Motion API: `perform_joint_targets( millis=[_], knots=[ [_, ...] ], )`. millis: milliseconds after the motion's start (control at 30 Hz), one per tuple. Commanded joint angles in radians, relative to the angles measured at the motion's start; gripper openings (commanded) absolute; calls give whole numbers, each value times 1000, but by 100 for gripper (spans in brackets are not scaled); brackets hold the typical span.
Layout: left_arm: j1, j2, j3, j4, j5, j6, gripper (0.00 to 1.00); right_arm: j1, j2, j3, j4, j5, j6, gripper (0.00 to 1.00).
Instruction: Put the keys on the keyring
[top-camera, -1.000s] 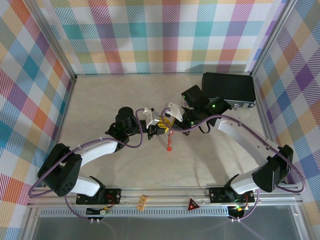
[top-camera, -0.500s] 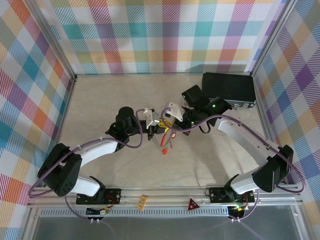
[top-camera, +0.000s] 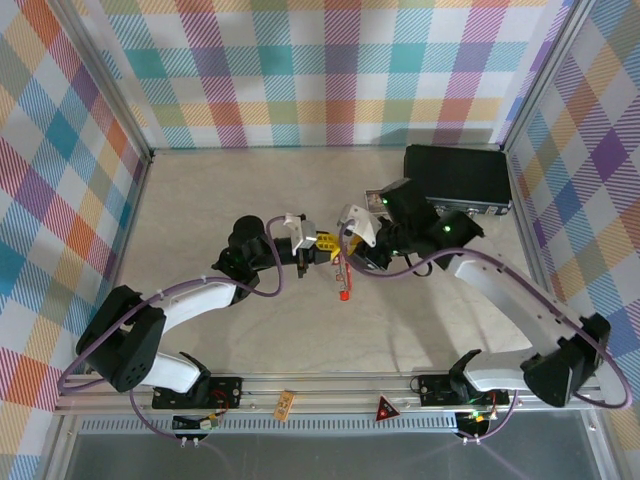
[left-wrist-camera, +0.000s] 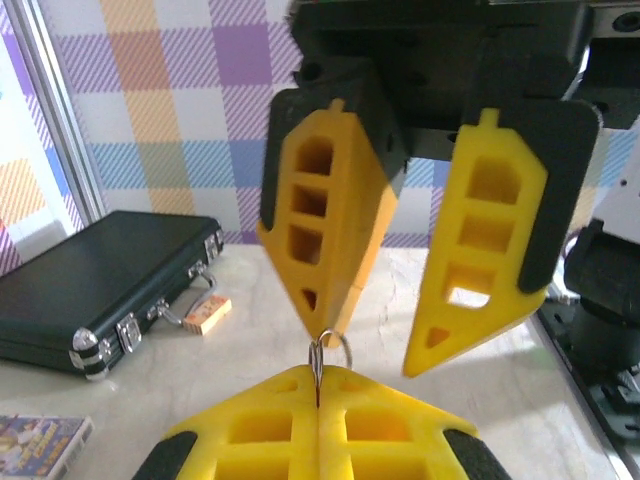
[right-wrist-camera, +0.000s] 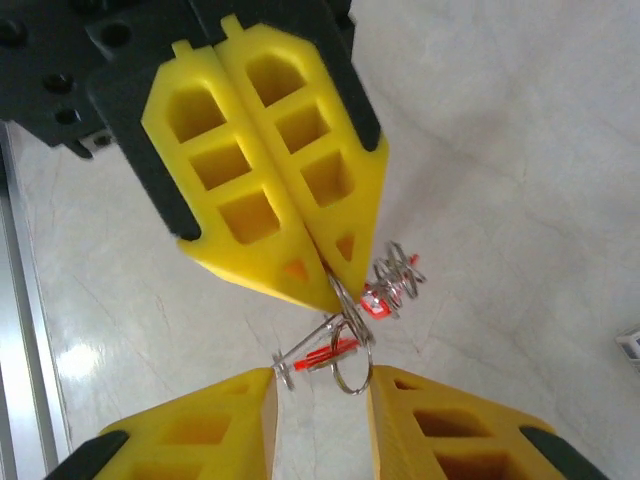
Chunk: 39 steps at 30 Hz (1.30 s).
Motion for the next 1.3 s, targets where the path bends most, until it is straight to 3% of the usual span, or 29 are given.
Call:
perform_joint_targets(
  millis=[0, 200, 300, 600, 1100, 1267],
  knots=[
    [-6, 22, -23, 224, -26, -106, 0, -35, -88, -78, 141, -60, 112, 29],
    [-6, 79, -38, 474, -52, -251, 0, -127, -216, -263, 421, -243, 343, 28],
    [-9, 89, -20, 477, -41, -283, 0, -167, -235, -335, 562, -335, 471, 27],
    [-18, 75, -14, 478, -44, -303, 0, -233, -198, -396, 815, -497, 627, 27],
    [-17, 80, 3, 474, -28, -326, 0, -251, -130, -363, 780, -591, 579, 25],
    [-18, 77, 3, 474, -27, -327, 0, -253, -120, -355, 769, -594, 568, 17]
  ],
)
